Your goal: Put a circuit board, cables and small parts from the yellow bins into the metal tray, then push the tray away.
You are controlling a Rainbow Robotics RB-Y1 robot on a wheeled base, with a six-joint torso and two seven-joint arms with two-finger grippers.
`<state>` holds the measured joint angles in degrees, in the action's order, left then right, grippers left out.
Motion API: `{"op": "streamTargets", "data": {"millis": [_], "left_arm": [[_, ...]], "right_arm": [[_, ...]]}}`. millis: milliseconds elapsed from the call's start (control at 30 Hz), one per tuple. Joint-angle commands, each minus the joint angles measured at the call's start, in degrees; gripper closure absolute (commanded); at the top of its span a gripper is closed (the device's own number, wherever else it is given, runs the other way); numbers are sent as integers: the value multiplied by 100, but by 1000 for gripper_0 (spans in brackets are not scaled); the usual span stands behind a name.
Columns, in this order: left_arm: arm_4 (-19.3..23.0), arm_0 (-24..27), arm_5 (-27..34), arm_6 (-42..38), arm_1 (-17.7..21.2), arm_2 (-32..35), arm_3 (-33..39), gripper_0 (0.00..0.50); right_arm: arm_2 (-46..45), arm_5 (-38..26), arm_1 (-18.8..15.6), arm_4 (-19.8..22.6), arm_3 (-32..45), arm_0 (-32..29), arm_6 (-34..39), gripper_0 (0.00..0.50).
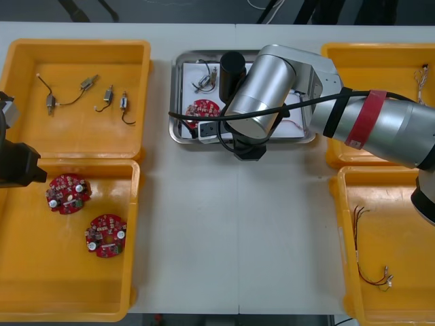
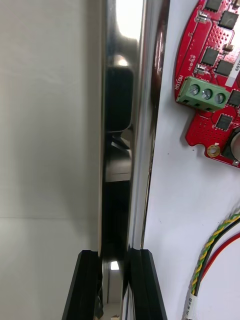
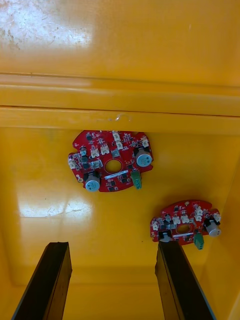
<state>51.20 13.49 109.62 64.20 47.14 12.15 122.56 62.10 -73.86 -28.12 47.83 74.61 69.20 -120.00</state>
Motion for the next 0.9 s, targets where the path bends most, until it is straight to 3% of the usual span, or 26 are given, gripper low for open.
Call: {"op": "streamTargets", "data": {"millis": [33,900], "left_arm": [[-40,-83,38,532,252,156,181,0],[-40,-83,38,532,252,156,181,0]], "right_arm": [[-110,302,175,24,-245,278,-252,500],[-119,750,237,156,-931,559,-490,500]]}}
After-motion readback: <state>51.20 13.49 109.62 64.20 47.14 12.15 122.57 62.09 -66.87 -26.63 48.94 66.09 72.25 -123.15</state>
